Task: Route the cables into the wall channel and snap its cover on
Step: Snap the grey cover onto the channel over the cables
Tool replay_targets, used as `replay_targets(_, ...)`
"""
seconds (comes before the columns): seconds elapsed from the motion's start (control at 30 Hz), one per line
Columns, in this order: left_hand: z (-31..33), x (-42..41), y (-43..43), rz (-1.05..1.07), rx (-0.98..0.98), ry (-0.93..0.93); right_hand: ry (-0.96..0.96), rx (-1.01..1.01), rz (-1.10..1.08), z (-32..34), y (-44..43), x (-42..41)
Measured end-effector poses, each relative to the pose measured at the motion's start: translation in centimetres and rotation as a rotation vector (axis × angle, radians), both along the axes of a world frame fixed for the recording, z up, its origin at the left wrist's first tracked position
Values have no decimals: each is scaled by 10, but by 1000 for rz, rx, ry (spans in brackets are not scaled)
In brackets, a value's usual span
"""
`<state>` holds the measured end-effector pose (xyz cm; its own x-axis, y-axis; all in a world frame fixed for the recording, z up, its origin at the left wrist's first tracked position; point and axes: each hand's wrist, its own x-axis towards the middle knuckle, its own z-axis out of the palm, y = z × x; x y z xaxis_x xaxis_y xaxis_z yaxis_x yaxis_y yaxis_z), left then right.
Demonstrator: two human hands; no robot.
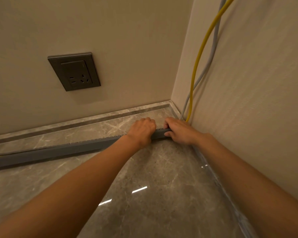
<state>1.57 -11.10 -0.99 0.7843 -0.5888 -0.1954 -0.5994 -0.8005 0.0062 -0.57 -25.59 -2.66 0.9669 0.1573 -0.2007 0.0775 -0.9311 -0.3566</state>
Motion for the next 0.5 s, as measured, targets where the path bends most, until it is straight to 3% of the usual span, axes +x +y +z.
replay_targets(0.27, -1, -4, -1, 55, -46, 46, -16, 15, -8, 2, -1, -3)
replay_targets(0.4, 0, -5, -1, 77, -68, 57, 18, -229, 78, 4, -3, 2)
replay_targets(0.5, 0, -6, -1, 80, -65, 47, 19, -276, 90, 3, -3, 3)
